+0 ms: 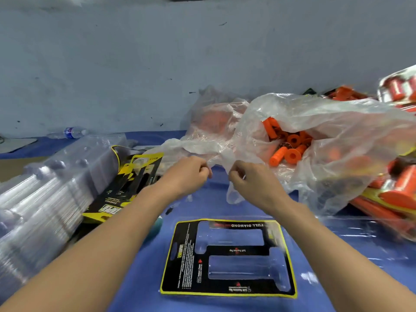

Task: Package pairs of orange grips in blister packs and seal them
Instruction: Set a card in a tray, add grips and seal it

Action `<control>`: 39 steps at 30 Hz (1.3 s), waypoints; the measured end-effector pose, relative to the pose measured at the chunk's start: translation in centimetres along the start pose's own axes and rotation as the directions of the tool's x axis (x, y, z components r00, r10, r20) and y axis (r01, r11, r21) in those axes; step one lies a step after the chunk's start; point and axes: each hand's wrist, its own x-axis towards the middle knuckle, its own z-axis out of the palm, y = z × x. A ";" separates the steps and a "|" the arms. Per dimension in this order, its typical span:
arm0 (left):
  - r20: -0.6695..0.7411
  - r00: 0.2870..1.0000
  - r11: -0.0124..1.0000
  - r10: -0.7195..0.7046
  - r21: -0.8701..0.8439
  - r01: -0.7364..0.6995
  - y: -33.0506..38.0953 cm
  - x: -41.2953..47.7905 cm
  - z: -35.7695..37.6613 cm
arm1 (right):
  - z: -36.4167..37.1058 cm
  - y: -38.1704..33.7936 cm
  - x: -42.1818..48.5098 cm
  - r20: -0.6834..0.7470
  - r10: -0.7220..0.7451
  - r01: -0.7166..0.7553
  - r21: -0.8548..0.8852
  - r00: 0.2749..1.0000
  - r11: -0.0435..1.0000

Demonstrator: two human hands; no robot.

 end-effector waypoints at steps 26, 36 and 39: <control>0.105 0.994 0.988 0.037 -0.151 -0.021 2.1 7.9 2.6 | 2.1 18.9 13.3 0.138 0.677 -0.625 -0.288 0.723 0.726; 0.015 0.995 0.923 -0.094 -0.373 0.093 1.3 3.8 -0.5 | -2.0 15.2 10.9 0.099 0.583 -0.586 0.267 0.807 0.765; -0.058 0.990 0.896 -0.132 -0.434 0.093 1.8 1.7 -1.3 | -4.4 11.7 8.9 0.074 0.575 -0.550 0.414 0.814 0.725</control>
